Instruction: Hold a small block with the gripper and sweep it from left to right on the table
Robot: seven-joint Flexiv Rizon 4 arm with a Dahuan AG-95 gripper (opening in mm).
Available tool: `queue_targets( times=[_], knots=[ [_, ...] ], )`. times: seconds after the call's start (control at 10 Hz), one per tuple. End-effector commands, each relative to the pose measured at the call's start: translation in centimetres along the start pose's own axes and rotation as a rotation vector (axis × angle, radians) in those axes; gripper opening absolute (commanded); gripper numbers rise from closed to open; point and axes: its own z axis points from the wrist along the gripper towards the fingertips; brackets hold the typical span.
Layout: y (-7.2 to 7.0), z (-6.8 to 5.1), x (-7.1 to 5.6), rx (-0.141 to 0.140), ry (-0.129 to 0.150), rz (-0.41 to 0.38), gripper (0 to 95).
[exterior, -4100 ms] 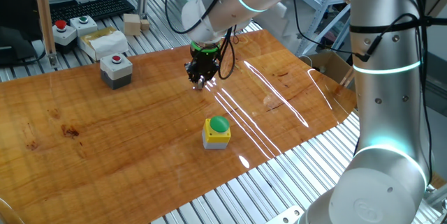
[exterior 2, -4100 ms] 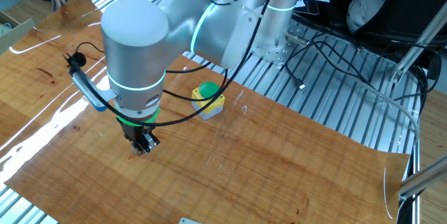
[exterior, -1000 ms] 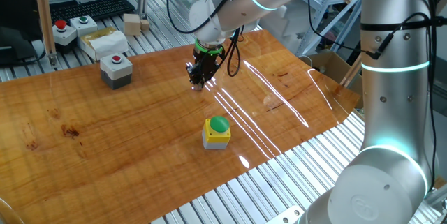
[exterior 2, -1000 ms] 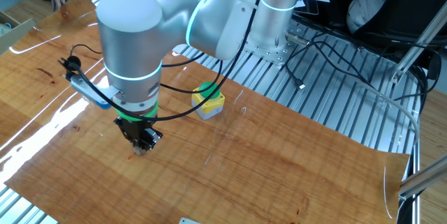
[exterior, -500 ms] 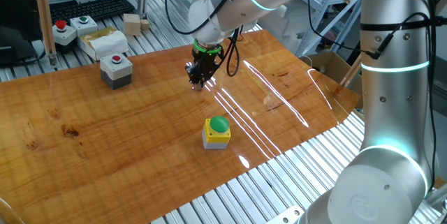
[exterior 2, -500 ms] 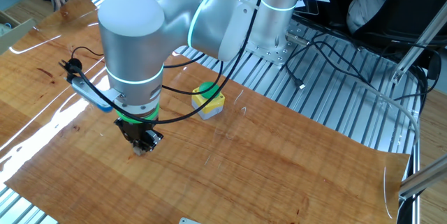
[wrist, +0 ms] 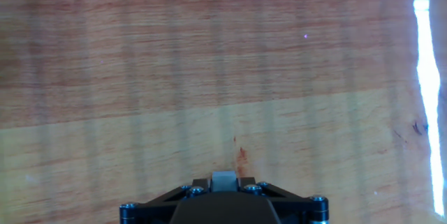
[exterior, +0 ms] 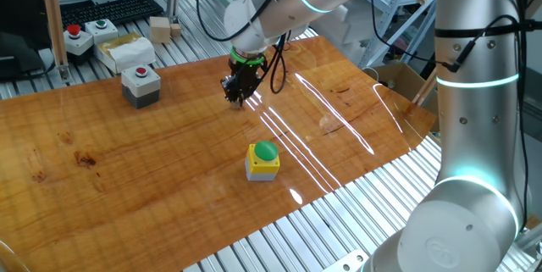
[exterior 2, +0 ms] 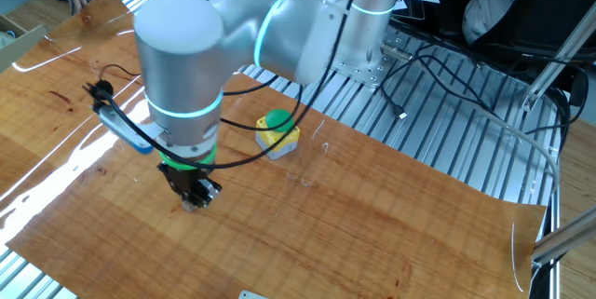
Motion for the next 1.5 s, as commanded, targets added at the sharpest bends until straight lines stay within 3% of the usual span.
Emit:
queue_targets(
  times=[0.1, 0.8, 1.5],
  knots=[
    [0.3, 0.6, 0.0, -0.002, 0.001, 0.020, 0.0],
    [2.7, 0.0, 0.3, 0.020, 0.014, 0.084, 0.0],
    [5.0, 0.1, 0.9, 0.003, 0.013, 0.163, 0.0]
  ],
)
